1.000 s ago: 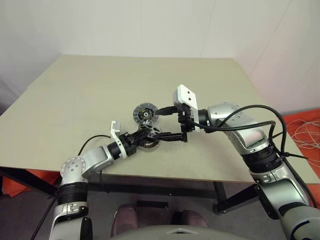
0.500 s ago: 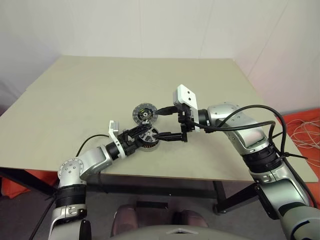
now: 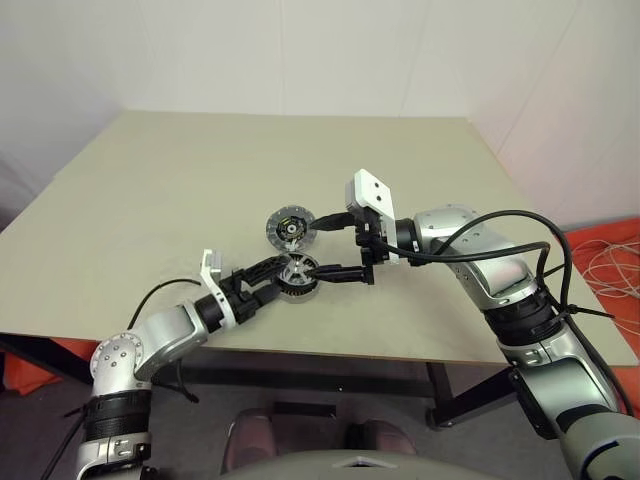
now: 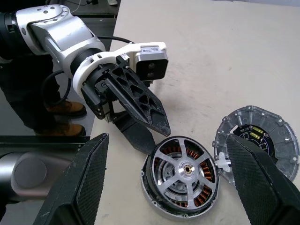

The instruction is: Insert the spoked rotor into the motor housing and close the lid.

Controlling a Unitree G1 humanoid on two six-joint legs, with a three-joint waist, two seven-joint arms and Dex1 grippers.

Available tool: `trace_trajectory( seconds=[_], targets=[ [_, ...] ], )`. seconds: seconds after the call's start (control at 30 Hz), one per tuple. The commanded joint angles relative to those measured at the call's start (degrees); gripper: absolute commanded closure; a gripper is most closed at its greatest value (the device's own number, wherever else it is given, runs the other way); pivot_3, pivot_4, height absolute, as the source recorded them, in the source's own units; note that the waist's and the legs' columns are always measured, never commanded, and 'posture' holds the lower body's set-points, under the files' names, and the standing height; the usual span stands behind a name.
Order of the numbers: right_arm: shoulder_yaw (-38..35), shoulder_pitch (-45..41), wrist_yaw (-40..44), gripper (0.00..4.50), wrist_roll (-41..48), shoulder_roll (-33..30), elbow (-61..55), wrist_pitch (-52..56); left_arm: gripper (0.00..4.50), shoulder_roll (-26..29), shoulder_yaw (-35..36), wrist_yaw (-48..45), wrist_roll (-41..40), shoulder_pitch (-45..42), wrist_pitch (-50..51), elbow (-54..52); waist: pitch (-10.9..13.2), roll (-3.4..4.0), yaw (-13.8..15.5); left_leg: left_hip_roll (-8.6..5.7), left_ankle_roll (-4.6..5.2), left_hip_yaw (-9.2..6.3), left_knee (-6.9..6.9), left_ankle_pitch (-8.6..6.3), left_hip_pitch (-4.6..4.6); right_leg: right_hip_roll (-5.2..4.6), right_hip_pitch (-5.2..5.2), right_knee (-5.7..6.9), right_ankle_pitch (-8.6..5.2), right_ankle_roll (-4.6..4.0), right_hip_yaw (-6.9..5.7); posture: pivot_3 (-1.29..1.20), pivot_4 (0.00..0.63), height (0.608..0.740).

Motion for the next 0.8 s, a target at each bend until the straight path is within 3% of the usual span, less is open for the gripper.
trace_trajectory(
  seconds=[0.03, 0.33, 0.8],
  targets=[
    [-1.5, -0.2, 0.3, 0.0, 0.1, 0.0, -0.5, -1.3, 0.03, 1.0, -1.2, 1.2, -3.2, 0.2, -1.4, -3.0, 0.0, 0.0, 0.0, 0.0, 0.0, 0.0, 0.01, 0.0, 0.01, 0.0, 0.0, 0.0, 0.0, 0.0, 0.0, 0.0, 0.0, 0.74],
    [-1.4, 0.1, 0.5, 0.0, -0.3, -0.2, -0.7, -1.4, 0.03, 3.3, -3.6, 5.2, -8.0, 2.6, -5.2, -6.8, 0.0, -0.01, 0.0, 0.01, -0.01, 0.0, 0.01, 0.0, 0.01, 0.01, 0.0, 0.01, 0.0, 0.0, 0.0, 0.0, 0.0, 0.74],
    [-1.5, 0.2, 0.9, 0.0, -1.0, 0.4, 0.1, -2.4, 0.03, 8.3, -2.5, 4.3, -8.3, 4.3, -5.4, -10.3, 0.0, -0.02, 0.0, 0.01, -0.01, 0.0, 0.05, 0.01, 0.15, 0.01, 0.03, 0.03, -0.01, 0.02, 0.0, 0.0, 0.0, 0.74]
  ],
)
